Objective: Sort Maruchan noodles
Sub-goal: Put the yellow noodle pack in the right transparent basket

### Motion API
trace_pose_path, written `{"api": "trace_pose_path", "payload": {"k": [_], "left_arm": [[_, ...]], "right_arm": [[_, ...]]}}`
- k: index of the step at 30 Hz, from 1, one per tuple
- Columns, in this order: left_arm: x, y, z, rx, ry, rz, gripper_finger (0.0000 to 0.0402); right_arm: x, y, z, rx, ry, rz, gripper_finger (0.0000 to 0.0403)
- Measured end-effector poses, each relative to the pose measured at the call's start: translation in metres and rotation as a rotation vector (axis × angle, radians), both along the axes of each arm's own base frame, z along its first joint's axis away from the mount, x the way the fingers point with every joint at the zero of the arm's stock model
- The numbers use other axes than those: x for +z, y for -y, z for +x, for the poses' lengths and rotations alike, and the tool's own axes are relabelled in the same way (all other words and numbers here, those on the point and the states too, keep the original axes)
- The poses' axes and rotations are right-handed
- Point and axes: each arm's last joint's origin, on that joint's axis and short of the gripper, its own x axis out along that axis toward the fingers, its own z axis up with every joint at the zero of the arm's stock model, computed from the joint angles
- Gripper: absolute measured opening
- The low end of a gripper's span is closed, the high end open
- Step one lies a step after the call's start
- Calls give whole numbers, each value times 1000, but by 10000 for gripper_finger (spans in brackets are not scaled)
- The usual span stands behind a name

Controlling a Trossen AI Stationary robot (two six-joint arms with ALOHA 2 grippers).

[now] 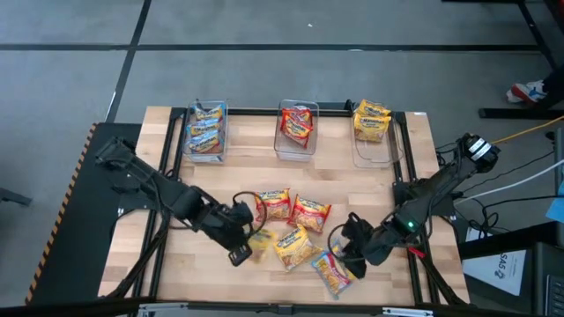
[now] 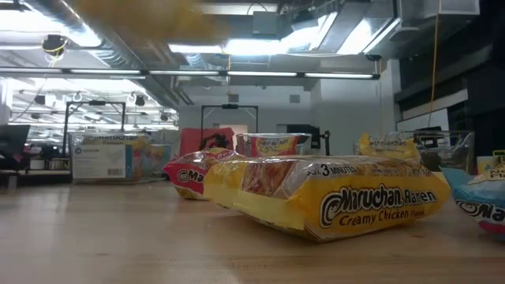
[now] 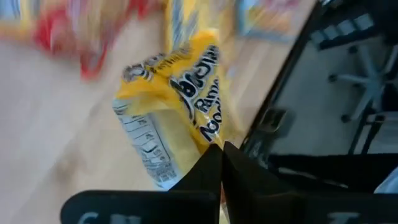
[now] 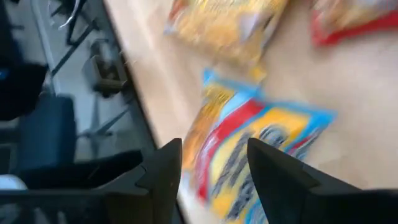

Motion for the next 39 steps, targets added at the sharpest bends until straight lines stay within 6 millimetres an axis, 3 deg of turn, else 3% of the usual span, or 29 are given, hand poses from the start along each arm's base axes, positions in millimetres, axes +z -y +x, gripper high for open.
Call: {"api": "trace_pose_path", "payload": {"k": [3, 9, 26, 39], "left_arm": [[23, 1, 7, -10, 116, 68, 0], [42, 0, 14, -13, 226, 212, 0], [46, 3, 16, -18, 305, 270, 0], [51, -3, 30, -9, 396, 293, 0]], "right_arm": [[1, 11, 12, -52, 89, -88, 186], [23, 26, 44, -36, 382, -119, 186], [53, 64, 77, -83, 691, -71, 186], [53, 64, 80, -27, 711, -55, 185]]}}
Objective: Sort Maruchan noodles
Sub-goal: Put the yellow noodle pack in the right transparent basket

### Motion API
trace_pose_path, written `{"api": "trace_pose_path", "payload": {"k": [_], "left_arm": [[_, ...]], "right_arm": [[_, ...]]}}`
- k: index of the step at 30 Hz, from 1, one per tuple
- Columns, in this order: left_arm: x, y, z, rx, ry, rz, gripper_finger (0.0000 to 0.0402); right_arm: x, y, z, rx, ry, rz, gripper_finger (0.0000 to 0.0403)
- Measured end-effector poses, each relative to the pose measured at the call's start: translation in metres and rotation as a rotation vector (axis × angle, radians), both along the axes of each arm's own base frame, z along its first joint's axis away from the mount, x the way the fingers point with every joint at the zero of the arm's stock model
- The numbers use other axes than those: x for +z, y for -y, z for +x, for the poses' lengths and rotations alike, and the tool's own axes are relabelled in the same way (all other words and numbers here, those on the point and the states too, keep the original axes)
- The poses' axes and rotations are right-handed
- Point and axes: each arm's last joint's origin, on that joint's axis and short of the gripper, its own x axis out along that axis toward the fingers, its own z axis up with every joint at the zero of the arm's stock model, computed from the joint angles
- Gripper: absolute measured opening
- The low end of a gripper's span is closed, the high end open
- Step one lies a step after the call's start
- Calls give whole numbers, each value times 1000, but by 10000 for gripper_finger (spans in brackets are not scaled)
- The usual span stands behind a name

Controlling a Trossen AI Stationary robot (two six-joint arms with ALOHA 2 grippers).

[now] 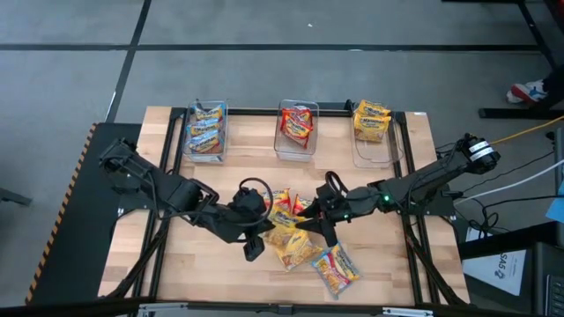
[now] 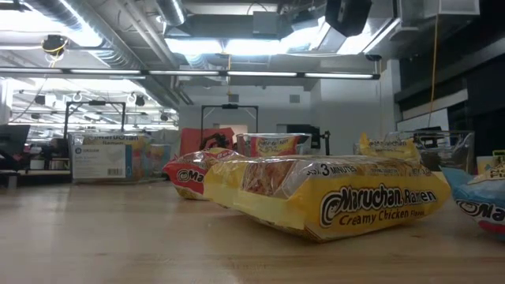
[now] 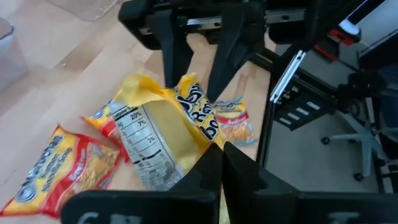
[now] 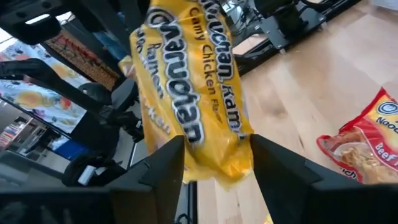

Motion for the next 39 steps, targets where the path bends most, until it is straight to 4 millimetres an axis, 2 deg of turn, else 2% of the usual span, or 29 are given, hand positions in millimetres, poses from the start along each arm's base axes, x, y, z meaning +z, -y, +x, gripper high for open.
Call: {"api": "trace_pose_path", "payload": {"k": [4, 12, 20, 25, 29, 32, 35, 39], "left_arm": [[-4, 1, 4, -23, -17, -25, 0], [-8, 0, 7, -9, -38, -46, 0], [7, -21, -19, 94, -95, -126, 37], [18, -32, -40, 102, -126, -143, 54], [18, -38, -55, 104, -212, -145, 56], [18, -38, -62, 94, -252, -148, 56], [16, -35, -65, 80, -277, -132, 56], [13, -35, -65, 82, -300, -111, 56]], "right_arm": [[0, 0, 0, 1, -2, 0, 156], [0, -1, 0, 32, -2, 1, 12], [3, -2, 0, 45, 33, -8, 2], [13, 2, -1, -2, 89, -69, 1], [35, 20, -8, -170, 105, -209, 1], [50, 40, -20, -364, 26, -374, 1], [64, 62, -40, -537, -99, -502, 1], [82, 94, -74, -679, -292, -618, 0]]}}
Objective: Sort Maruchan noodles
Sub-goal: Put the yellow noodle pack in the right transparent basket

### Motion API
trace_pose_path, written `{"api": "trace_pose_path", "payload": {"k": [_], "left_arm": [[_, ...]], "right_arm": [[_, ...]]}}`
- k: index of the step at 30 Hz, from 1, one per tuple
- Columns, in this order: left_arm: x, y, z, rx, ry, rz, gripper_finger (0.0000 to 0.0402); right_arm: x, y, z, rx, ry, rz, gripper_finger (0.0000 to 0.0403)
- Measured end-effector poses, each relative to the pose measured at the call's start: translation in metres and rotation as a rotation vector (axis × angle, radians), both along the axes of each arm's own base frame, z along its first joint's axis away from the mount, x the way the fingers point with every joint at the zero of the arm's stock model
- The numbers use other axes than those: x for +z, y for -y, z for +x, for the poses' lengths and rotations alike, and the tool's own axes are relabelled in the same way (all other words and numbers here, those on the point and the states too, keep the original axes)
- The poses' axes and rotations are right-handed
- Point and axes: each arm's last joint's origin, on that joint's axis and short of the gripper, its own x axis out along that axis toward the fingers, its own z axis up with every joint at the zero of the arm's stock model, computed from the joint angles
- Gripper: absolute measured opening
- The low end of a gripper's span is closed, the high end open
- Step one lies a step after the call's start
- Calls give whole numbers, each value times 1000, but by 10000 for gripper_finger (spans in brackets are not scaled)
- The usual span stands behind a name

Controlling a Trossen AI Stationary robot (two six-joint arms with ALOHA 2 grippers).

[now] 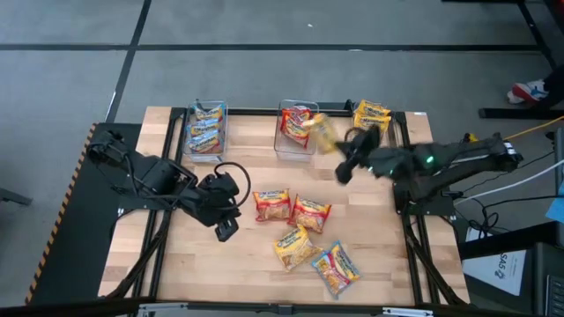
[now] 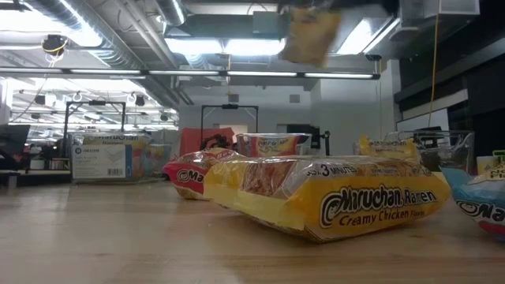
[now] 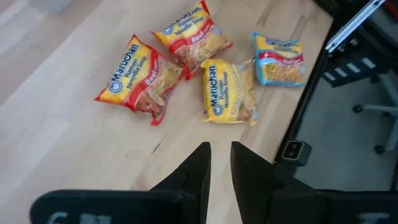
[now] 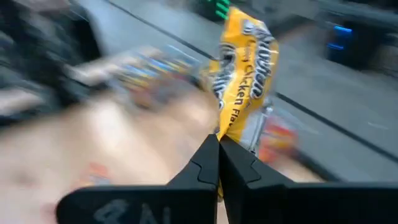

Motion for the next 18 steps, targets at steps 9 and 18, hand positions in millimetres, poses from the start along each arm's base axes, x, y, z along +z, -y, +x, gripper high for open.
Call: {"api": "trace_pose_path", "payload": {"k": [9, 18], "left_arm": [[0, -1, 0, -110, -5, 99, 57], [0, -1, 0, -194, -4, 167, 57]], "right_arm": [[5, 59, -66, -207, -354, 99, 0], [-4, 91, -89, -165, -568, 221, 0]]}}
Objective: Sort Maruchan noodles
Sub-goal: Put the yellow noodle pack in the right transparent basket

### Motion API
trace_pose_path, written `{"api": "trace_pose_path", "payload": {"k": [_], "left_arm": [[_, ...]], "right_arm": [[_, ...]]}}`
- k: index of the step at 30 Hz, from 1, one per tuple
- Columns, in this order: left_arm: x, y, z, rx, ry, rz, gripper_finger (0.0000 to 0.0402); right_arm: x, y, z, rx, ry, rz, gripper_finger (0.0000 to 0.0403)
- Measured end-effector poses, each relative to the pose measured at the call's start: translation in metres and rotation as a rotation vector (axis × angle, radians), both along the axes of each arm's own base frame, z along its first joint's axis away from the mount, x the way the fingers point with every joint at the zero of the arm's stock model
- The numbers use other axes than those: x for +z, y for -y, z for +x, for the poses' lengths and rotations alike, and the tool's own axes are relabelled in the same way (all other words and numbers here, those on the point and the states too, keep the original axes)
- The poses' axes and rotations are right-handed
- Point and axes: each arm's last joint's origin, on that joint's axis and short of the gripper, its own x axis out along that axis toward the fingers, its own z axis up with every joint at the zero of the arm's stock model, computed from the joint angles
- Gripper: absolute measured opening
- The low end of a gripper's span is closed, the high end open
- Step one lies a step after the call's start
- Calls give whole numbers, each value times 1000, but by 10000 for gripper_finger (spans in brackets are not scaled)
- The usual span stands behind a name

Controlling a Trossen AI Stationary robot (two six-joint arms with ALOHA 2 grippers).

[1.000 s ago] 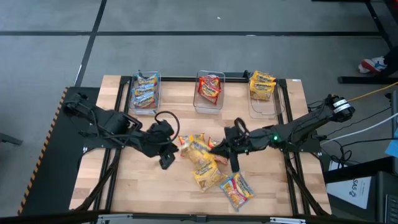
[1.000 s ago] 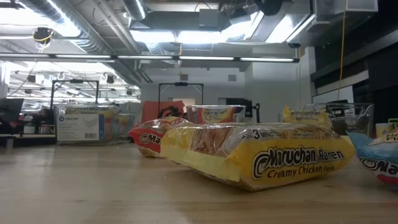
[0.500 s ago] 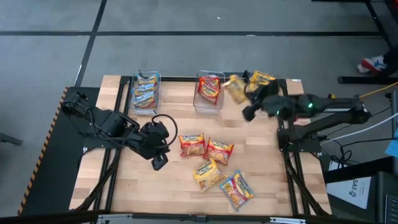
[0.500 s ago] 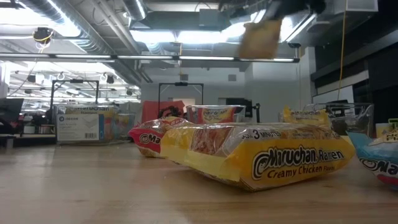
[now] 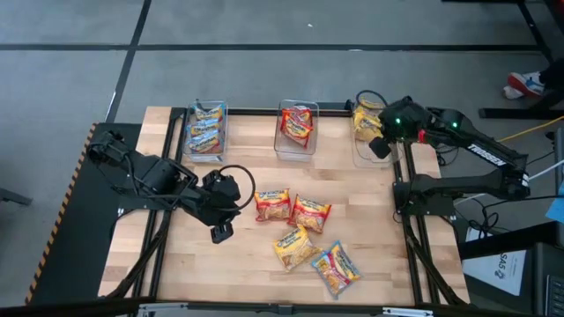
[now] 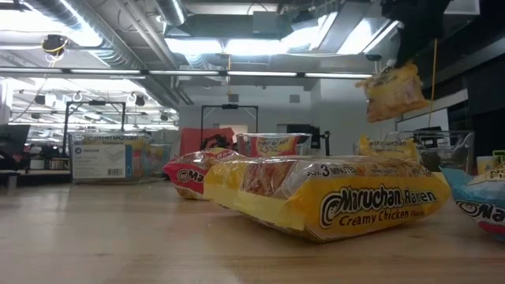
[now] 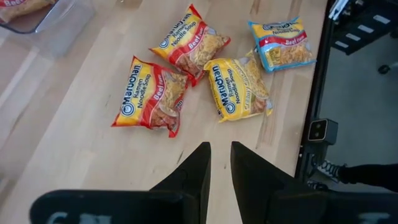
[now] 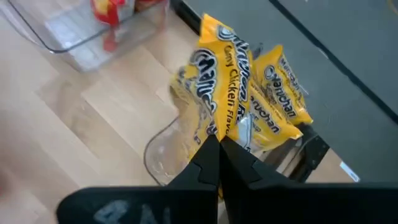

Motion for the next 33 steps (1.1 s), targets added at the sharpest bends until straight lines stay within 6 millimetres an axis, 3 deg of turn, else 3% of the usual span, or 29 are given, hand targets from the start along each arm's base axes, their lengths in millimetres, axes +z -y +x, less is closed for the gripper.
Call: {"api": "trace_pose_path", "payload": {"k": [11, 23, 33], "left_arm": [[0, 1, 0, -6, 0, 0, 57], [0, 1, 0, 0, -1, -5, 57], [0, 1, 0, 2, 0, -7, 57]], "right_arm": [[-12, 38, -8, -137, -94, 100, 0], [-45, 81, 12, -176, -270, 245, 0], [-70, 107, 31, -239, -425, 195, 0]]}}
